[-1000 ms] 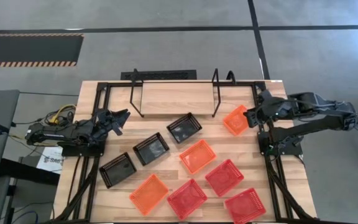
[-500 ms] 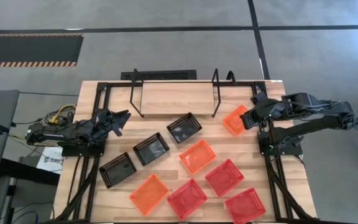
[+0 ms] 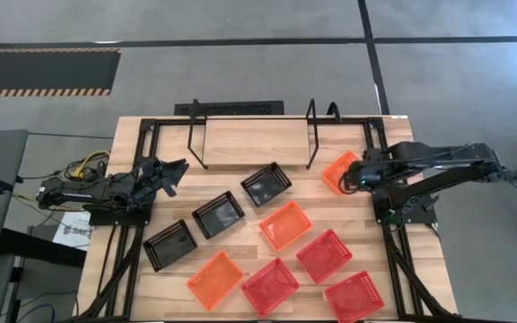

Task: Stack baskets on shelf by color
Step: Put the top orange bin on the shelf

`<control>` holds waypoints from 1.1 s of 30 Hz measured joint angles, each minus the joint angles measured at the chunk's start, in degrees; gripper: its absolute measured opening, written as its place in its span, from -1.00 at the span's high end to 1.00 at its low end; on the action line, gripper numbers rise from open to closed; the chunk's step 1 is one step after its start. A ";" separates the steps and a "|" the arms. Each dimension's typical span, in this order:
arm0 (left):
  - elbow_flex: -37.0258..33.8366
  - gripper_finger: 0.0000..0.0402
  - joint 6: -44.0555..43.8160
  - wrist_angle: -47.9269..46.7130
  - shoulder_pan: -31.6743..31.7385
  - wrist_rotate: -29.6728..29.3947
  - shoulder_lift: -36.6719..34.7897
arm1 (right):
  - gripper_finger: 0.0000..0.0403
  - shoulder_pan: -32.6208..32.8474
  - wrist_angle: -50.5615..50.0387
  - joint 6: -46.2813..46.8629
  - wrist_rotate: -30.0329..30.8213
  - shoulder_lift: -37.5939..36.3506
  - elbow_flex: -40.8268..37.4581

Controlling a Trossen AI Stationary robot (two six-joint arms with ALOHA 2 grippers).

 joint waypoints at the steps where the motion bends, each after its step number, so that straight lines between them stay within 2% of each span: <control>1: 0.02 0.25 -0.24 0.00 0.00 0.01 0.00 | 0.19 0.34 -0.61 1.20 0.02 1.07 -1.32; 5: 0.02 0.25 -0.29 0.00 0.00 0.72 0.00 | 0.15 0.36 1.31 5.14 -0.30 2.54 -7.82; 9: 0.02 0.25 -0.29 0.02 0.00 1.56 0.13 | 0.11 -0.82 10.08 5.23 -1.26 1.12 -14.04; 13: 0.04 0.25 -0.29 0.02 0.00 1.86 0.35 | 0.10 -3.43 14.72 6.24 -0.58 0.41 -18.35; 18: 0.04 0.25 -0.40 0.01 0.00 1.99 0.60 | 0.10 -8.25 14.92 7.21 2.75 1.16 -18.04; 24: 0.04 0.25 -0.71 0.02 0.00 2.01 0.61 | 0.12 -12.90 23.08 7.29 5.92 1.17 -19.18; 27: 0.04 0.25 -0.71 0.02 0.00 2.44 0.61 | 0.13 -13.90 28.47 7.31 6.01 1.32 -21.02; 33: 0.04 0.25 -0.70 0.04 0.00 4.07 0.61 | 0.13 -13.97 29.84 5.31 3.83 3.96 -22.23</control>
